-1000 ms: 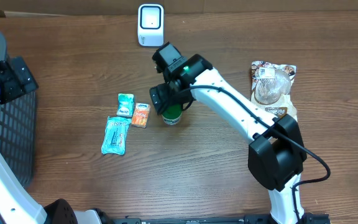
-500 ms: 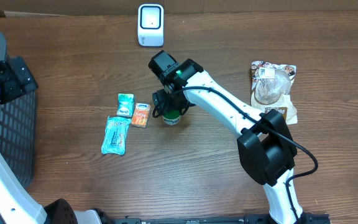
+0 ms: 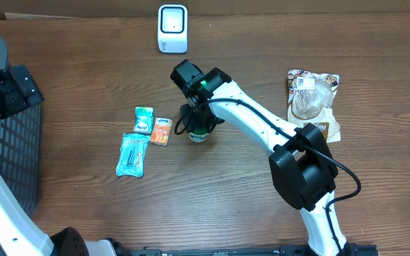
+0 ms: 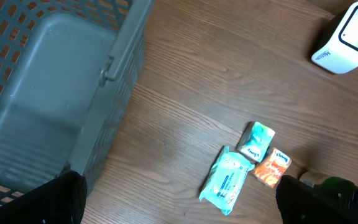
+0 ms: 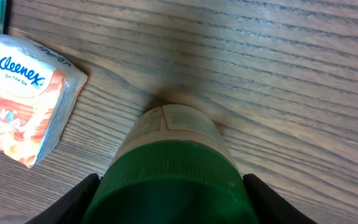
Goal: Scan the item barcode
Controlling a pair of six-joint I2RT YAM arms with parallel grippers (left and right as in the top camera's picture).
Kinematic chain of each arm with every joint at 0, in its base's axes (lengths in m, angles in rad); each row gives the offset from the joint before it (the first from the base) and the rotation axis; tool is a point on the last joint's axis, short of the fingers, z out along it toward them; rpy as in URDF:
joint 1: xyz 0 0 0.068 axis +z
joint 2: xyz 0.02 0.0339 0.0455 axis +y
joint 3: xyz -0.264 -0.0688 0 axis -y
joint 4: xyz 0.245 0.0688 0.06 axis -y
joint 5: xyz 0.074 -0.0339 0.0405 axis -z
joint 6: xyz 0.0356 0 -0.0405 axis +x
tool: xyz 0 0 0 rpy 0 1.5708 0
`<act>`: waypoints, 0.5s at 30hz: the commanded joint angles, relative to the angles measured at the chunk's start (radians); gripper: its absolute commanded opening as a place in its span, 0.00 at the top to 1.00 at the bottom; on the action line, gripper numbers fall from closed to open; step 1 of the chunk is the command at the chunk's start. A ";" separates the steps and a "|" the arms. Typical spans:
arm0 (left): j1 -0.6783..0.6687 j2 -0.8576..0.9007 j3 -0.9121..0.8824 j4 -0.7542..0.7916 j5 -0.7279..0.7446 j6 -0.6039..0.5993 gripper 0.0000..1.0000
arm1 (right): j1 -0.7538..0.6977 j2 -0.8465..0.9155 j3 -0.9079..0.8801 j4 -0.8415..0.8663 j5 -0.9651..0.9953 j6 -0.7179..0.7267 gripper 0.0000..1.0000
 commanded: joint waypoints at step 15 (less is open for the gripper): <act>-0.002 0.003 0.010 0.001 0.011 0.016 0.00 | -0.139 -0.092 0.270 -0.063 -0.762 -0.363 0.56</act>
